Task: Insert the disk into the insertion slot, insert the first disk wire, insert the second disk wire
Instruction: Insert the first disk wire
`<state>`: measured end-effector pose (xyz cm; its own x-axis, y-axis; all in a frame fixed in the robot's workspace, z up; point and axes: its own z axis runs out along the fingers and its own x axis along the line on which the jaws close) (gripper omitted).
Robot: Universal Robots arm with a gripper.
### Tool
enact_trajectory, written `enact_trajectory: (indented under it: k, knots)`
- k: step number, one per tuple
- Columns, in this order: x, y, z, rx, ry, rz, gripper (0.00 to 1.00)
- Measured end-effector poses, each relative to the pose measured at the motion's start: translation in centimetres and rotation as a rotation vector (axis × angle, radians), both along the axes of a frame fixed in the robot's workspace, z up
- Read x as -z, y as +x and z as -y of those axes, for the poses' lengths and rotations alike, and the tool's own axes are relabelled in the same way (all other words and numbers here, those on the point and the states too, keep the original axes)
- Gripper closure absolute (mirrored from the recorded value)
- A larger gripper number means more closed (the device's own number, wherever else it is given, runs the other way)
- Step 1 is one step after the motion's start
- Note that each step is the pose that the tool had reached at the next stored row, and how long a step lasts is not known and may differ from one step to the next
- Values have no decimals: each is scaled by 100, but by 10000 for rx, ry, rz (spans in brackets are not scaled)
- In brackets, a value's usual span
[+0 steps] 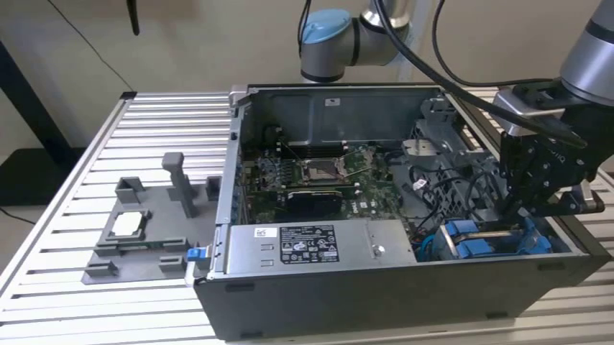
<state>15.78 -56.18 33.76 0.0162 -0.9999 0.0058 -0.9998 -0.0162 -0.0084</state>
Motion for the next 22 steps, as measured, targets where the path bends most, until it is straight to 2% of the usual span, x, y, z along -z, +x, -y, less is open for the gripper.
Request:
enact_trajectory:
  k: [8,13,16,18,22]
  knots:
    - [11,0,0,80,1,-10,81]
    - [-1,0,0,96,9,-49,81]
    - [-5,0,0,104,18,-52,81]
    - [-6,3,0,104,56,-52,81]
    - [-4,16,0,105,212,-54,81]
